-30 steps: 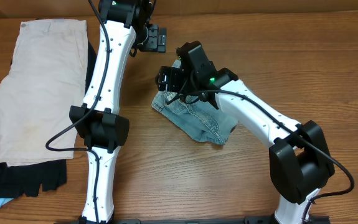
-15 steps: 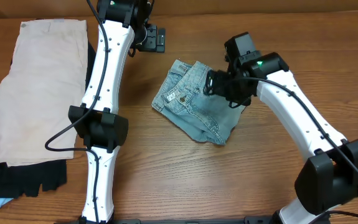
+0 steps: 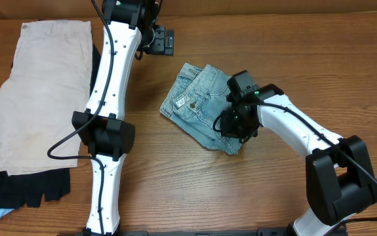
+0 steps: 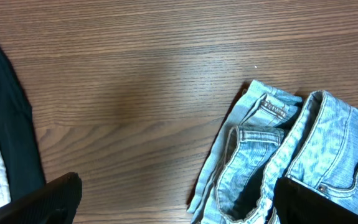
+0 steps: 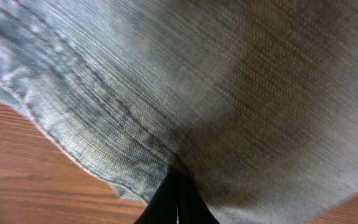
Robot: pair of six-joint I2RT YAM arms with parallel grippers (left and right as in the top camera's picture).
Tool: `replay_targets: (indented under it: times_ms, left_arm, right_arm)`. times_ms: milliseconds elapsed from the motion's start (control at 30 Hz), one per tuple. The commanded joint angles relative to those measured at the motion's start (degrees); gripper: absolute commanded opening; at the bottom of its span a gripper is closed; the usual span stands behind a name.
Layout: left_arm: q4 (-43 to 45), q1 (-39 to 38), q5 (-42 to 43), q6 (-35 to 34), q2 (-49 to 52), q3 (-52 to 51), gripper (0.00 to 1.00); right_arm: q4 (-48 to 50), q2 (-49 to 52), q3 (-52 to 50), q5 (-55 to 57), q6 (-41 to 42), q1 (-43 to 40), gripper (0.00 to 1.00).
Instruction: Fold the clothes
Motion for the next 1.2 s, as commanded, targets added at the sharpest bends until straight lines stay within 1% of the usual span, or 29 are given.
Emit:
replay_targets:
  times_ms: [0,100,233,300,400,500,567,600,633,667,700,733,767,833,933,967,1033,1100,1167]
  left_arm:
    - [0.15,0.11,0.66,1.11,1.05,1.11,1.00]
    - [0.02,0.11,0.63,1.11,1.05,1.11,1.00]
    - [0.09,0.11,0.66,1.09,1.05,1.11,1.00]
    - [0.20,0.11,0.68,1.07,1.05,1.11,1.00]
    - [0.28,0.11,0.70,1.09,1.05,1.11,1.00]
    - [0.28,0.11,0.70,1.07,1.05,1.11,1.00]
    - [0.37,0.11,0.72,1.07,1.05,1.11,1.00]
    - [0.55,0.11,0.87,1.05,1.05,1.11,1.00]
    - [0.81,0.11,1.09,0.85,1.05,1.11,1.00]
    - [1.16,0.11,1.44,0.85,1.05,1.11,1.00]
    - [1.53,0.11,2.01,0.87,1.05,1.11,1.00]
    - [1.86,0.11,2.47,0.85,1.05,1.11,1.00]
    - [2.05,0.11,2.84,0.87,1.05,1.11,1.00]
    - [2.38,0.11,3.41,0.87,1.05,1.11,1.00]
    - [2.62,0.11,3.39,0.87,1.05,1.11,1.00]
    - [2.67,0.11,3.37,0.87,1.05,1.11,1.00]
    - [2.80,0.22,3.39,0.87,1.05,1.11,1.00]
    - [2.80,0.22,3.39,0.87,1.05,1.11,1.00]
    - [2.80,0.22,3.39,0.87,1.05,1.11,1.00]
  right_arm:
    - [0.63,0.81,-2.97,0.81,0.02,-1.55,0.04]
    - [0.57,1.03,-3.76,1.88,0.33,-4.50,0.04]
    - [2.14,1.22,-3.80,1.97,0.28,-12.20,0.06]
    - [3.80,1.22,-3.80,2.19,0.26,-15.58,0.07]
    - [7.72,1.22,-3.78,2.75,-0.20,-20.76,0.13]
    - [11.98,1.22,-3.45,2.47,-0.15,-25.73,0.13]
    - [13.77,1.22,-2.25,1.51,-0.22,-29.09,0.25]
    - [14.14,1.22,-1.07,-0.70,-0.92,-30.93,0.34]
    - [14.12,1.22,0.44,-4.57,-2.25,-32.65,0.51]
    - [13.88,1.22,1.57,-7.48,-3.06,-33.81,0.64]
    - [12.96,1.22,3.28,-11.43,-3.61,-35.19,0.70]
    - [11.32,1.22,5.29,-15.06,-3.56,-36.48,0.73]
    - [9.49,1.20,7.17,-18.08,-3.56,-37.31,0.74]
    - [4.94,1.05,11.06,-23.04,-3.56,-38.01,0.76]
    - [-1.46,-0.13,14.21,-23.98,-3.39,-35.95,0.77]
    - [-2.60,-0.46,14.25,-23.23,-2.82,-35.08,0.77]
    - [-8.59,-0.94,14.19,-15.78,1.77,-30.51,0.77]
    - [-11.26,-0.94,13.31,-11.63,3.23,-27.19,0.77]
    - [-12.85,-0.94,12.24,-9.75,3.21,-23.93,0.77]
